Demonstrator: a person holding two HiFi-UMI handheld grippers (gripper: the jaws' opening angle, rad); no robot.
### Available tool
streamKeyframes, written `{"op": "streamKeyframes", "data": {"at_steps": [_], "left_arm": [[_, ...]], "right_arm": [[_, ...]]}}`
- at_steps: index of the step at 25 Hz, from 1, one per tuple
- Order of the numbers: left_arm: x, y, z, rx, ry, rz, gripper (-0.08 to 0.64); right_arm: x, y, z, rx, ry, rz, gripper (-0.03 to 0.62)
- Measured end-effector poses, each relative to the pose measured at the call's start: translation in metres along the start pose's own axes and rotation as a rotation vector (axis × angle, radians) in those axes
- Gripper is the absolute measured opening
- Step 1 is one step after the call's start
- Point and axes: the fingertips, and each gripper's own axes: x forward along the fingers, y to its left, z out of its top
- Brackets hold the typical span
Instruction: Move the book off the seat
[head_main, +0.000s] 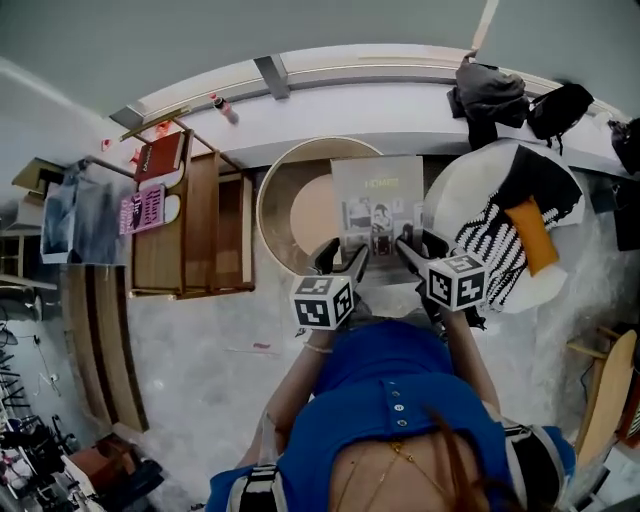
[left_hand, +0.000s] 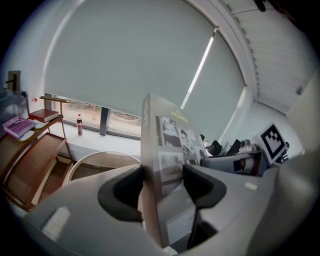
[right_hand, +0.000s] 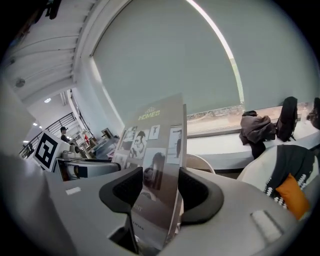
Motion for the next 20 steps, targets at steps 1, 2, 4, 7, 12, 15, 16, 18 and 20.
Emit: {"op": "streamKeyframes", "data": {"at_steps": [1,2,4,7,12,15,16,18,20], "left_arm": [[-0.009,0.015,-0.001,-0.015,-0.005,0.016,0.249],[-0.018,0.029,-0.002,-0.032,-0.009,0.030,0.249],[-0.034,0.053,-0.002,-0.060,-0.021,0.055,0.249],[-0.053,0.083,0.003,-0.091,-0.050,0.092,0.249],[-0.064,0.101,0.005,-0.146,-0.085,0.152,0.249],[-0.064,0.101,0.013,-0.166,-0.107,0.179,0.247],[-0.064,0.100,0.016,-0.171,-0.116,0.190,0.247],[-0.065,0.097,0.021,-0.179,-0.132,0.212,0.247],[-0.064,0.092,0.024,-0.187,-0.145,0.230,0.247]], "right_arm": [[0.011,0.014,0.001,-0.014,0.010,0.015,0.221],[0.020,0.027,0.001,-0.028,0.021,0.027,0.221],[0.037,0.050,0.004,-0.055,0.039,0.052,0.221],[0.060,0.078,0.012,-0.091,0.054,0.089,0.221],[0.077,0.095,0.021,-0.147,0.080,0.140,0.221],[0.080,0.094,0.032,-0.173,0.087,0.172,0.219],[0.080,0.094,0.035,-0.178,0.087,0.182,0.219],[0.079,0.093,0.042,-0.191,0.090,0.201,0.219],[0.078,0.090,0.048,-0.210,0.092,0.218,0.219]]}}
